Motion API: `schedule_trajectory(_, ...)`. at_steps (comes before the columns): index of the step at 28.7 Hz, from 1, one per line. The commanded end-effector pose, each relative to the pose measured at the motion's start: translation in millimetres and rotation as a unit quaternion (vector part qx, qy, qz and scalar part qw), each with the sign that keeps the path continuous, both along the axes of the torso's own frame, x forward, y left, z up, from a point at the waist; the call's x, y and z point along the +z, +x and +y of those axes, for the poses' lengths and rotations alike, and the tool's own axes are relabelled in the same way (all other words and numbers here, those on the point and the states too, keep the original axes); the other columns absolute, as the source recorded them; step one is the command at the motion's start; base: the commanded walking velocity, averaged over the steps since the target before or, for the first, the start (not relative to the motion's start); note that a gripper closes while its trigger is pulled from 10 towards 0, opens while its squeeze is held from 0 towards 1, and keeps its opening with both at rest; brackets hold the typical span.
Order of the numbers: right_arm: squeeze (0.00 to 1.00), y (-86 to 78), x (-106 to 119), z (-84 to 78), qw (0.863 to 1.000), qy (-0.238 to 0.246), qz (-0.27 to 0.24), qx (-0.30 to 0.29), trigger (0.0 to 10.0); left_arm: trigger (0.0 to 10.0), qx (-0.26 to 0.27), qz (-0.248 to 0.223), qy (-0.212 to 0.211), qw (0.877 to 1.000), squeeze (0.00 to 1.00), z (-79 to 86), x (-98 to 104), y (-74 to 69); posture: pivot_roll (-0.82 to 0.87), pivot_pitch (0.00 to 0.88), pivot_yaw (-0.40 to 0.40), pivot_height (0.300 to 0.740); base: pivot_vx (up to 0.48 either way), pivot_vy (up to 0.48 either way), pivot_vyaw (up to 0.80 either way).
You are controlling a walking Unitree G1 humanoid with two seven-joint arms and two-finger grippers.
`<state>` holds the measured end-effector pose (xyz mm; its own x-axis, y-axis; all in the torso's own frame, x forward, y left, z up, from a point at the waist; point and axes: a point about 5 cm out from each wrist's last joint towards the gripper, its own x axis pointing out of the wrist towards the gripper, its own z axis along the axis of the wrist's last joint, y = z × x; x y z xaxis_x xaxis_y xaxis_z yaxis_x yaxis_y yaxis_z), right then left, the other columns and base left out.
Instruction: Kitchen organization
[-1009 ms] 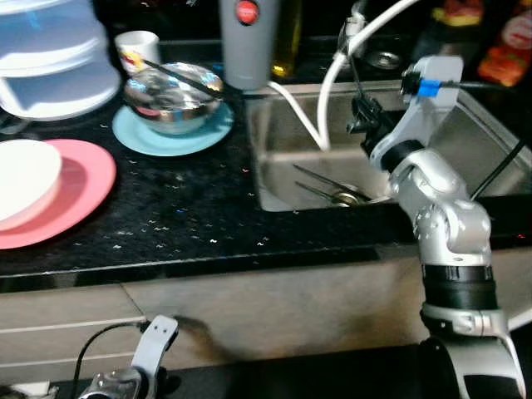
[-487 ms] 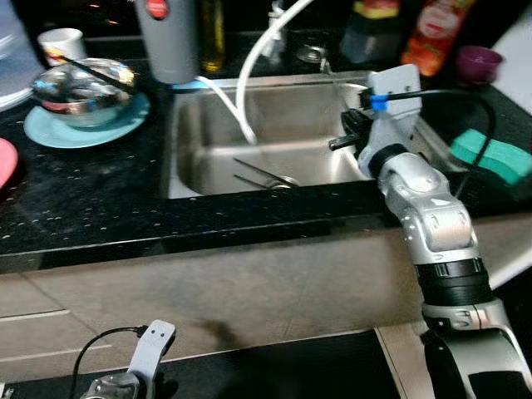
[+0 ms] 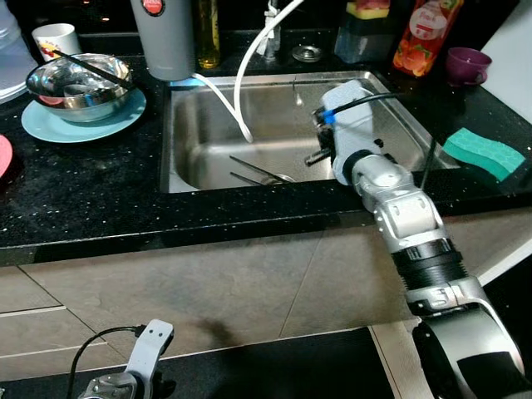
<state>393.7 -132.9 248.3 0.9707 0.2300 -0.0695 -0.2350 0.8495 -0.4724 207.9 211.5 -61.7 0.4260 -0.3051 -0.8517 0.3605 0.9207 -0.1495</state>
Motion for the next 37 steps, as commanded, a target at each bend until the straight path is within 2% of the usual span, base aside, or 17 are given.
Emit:
schedule_trajectory(1, 0.00, 5.1, 2.6, -4.5, 1.000, -0.029, -0.005, -0.010, 10.0, 10.0, -0.002, 0.012, 0.002, 1.000, 0.00, 0.5, -4.0, -7.2, 0.04, 0.146, -0.036, 0.740, 0.000, 0.000, 0.00)
schedule_trajectory(4, 0.00, 10.2, 9.3, -4.7, 0.999, -0.038, -0.017, -0.014, 10.0, 10.0, -0.002, 0.013, 0.001, 1.000, 0.00, 0.3, -4.8, -8.6, 0.05, 0.158, -0.041, 0.740, 0.000, 0.000, 0.00)
schedule_trajectory(5, 0.60, 12.2, 12.2, -3.0, 0.999, -0.030, -0.022, -0.014, 10.0, 10.0, -0.002, 0.013, 0.001, 1.000, 0.00, 0.3, -5.1, -9.2, 0.05, 0.164, -0.044, 0.740, 0.000, 0.000, 0.00)
schedule_trajectory(6, 0.60, 13.0, 13.4, -2.5, 0.999, -0.027, -0.025, -0.015, 10.0, 10.0, -0.003, 0.013, 0.001, 1.000, 0.00, 0.2, -5.2, -9.4, 0.05, 0.165, -0.045, 0.740, 0.000, 0.000, 0.00)
schedule_trajectory(7, 1.00, 13.6, 14.4, -2.2, 0.999, -0.022, -0.027, -0.016, 10.0, 10.0, -0.003, 0.013, 0.001, 1.000, 0.00, 0.2, -5.2, -9.5, 0.05, 0.166, -0.046, 0.740, 0.000, 0.000, 0.00)
schedule_trajectory(13, 1.00, 14.5, 19.2, -1.0, 0.999, 0.007, -0.045, -0.016, 10.0, 10.0, -0.003, 0.012, 0.002, 1.000, 0.00, -0.2, -5.4, -9.5, 0.05, 0.166, -0.045, 0.740, 0.000, 0.000, 0.00)
schedule_trajectory(17, 1.00, 13.9, 32.1, -1.3, 0.994, 0.066, -0.086, -0.005, 10.0, 10.0, -0.004, 0.011, 0.003, 1.000, 0.00, -1.0, -5.0, -8.4, 0.05, 0.158, -0.039, 0.740, 0.000, 0.000, 0.00)
schedule_trajectory(18, 0.66, 13.2, 35.8, -1.2, 0.992, 0.086, -0.096, -0.001, 10.0, 10.0, -0.004, 0.010, 0.003, 1.000, 0.00, -1.2, -4.9, -8.1, 0.05, 0.158, -0.039, 0.740, 0.000, 0.000, 0.00)
schedule_trajectory(19, 0.66, 10.2, 43.1, 2.2, 0.984, 0.140, -0.109, 0.024, 10.0, 10.0, -0.004, 0.010, 0.003, 1.000, 0.00, -1.3, -4.8, -7.8, 0.05, 0.154, -0.039, 0.740, 0.000, 0.000, 0.00)
schedule_trajectory(20, 0.00, 6.6, 48.8, 6.0, 0.972, 0.199, -0.116, 0.053, 10.0, 10.0, -0.004, 0.009, 0.004, 1.000, 0.00, -1.3, -4.6, -7.3, 0.05, 0.151, -0.038, 0.740, 0.000, 0.000, 0.00)
schedule_trajectory(21, 0.00, -3.2, 55.2, 16.6, 0.941, 0.292, -0.122, 0.123, 10.0, 10.0, -0.002, 0.007, 0.005, 1.000, 0.00, -1.3, -4.3, -6.7, 0.05, 0.148, -0.039, 0.740, 0.000, 0.000, 0.00)
schedule_trajectory(24, 0.00, -9.5, 56.6, 23.2, 0.922, 0.331, -0.123, 0.159, 10.0, 10.0, -0.001, 0.006, 0.005, 1.000, 0.00, -1.2, -4.1, -6.2, 0.05, 0.146, -0.039, 0.740, 0.000, 0.000, 0.00)
schedule_trajectory(27, 0.00, -22.4, 53.1, 36.7, 0.877, 0.412, -0.109, 0.222, 10.0, 10.0, 0.004, 0.003, 0.008, 1.000, 0.00, -0.6, -4.0, -5.8, 0.05, 0.143, -0.039, 0.740, 0.000, 0.000, 0.00)
schedule_trajectory(29, 0.00, -26.2, 52.4, 39.9, 0.865, 0.428, -0.107, 0.239, 10.0, 10.0, 0.006, 0.002, 0.009, 1.000, 0.00, -0.5, -4.0, -5.7, 0.05, 0.143, -0.039, 0.740, 0.000, 0.000, 0.00)
schedule_trajectory(31, 0.00, -39.7, 53.6, 49.0, 0.825, 0.469, -0.108, 0.297, 10.0, 10.0, 0.012, 0.000, 0.009, 1.000, 0.00, -0.3, -4.0, -5.5, 0.05, 0.136, -0.035, 0.740, 0.000, 0.000, 0.00)
schedule_trajectory(32, 0.00, -39.7, 53.6, 49.0, 0.825, 0.469, -0.108, 0.297, 10.0, 10.0, 0.012, 0.000, 0.009, 1.000, 0.00, -0.3, -4.0, -5.5, 0.05, 0.136, -0.035, 0.740, 0.000, 0.000, 0.00)
schedule_trajectory(37, 0.00, -61.6, 54.1, 61.3, 0.784, 0.474, -0.104, 0.386, 10.0, 10.0, 0.027, -0.004, 0.009, 1.000, 0.00, 0.6, -4.2, -5.4, 0.05, 0.132, -0.035, 0.740, 0.000, 0.000, 0.78)
